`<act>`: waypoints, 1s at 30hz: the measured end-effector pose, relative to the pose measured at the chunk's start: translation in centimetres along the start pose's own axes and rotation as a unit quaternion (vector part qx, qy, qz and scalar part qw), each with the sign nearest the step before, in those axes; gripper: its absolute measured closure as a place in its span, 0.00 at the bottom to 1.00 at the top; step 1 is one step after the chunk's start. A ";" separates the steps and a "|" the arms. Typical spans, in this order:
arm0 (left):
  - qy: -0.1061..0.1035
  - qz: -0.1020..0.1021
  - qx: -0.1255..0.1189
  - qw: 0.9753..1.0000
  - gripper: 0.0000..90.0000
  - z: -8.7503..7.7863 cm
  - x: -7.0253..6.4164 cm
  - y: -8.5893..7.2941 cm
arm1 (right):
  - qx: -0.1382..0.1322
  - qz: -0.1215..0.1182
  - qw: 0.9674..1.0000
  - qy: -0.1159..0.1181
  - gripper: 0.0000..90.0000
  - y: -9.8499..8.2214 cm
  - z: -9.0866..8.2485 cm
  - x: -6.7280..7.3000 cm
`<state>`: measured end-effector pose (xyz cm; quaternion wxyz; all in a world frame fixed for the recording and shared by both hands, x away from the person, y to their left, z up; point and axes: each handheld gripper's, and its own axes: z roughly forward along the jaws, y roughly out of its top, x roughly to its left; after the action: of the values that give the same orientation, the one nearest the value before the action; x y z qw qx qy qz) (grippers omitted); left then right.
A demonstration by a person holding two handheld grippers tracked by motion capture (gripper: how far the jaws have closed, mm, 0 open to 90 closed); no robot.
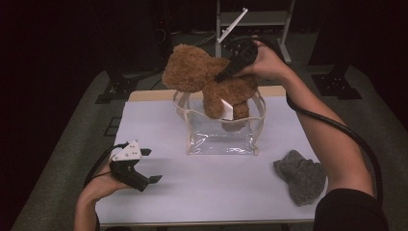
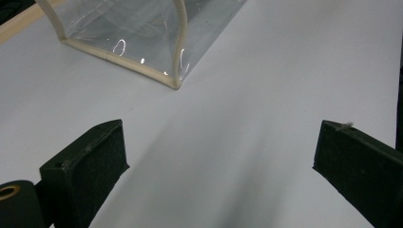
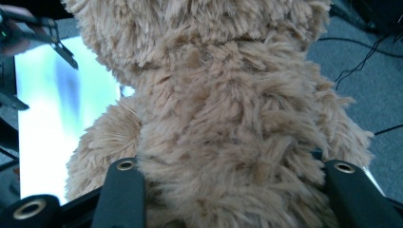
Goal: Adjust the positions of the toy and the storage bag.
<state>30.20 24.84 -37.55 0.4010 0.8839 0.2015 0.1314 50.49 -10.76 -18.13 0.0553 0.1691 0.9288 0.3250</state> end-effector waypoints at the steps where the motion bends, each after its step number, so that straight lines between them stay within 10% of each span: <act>1: -0.001 0.002 0.003 1.000 0.03 0.1 0.0 0.0 | 0.005 0.006 1.000 -0.001 0.53 -0.6 0.4 -0.2; 18: -0.003 0.002 0.004 1.000 0.03 0.1 0.0 -0.1 | -0.002 0.024 1.000 -0.017 0.52 -2.0 0.0 -1.8; 30: -0.003 0.001 0.005 1.000 0.03 0.2 0.0 -0.1 | 0.037 -0.002 0.999 0.007 0.51 -3.9 3.0 -0.1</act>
<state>30.25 24.78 -37.72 0.3970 0.8866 0.1996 0.1281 50.14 -11.84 -22.90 0.0428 0.1663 0.9410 0.2915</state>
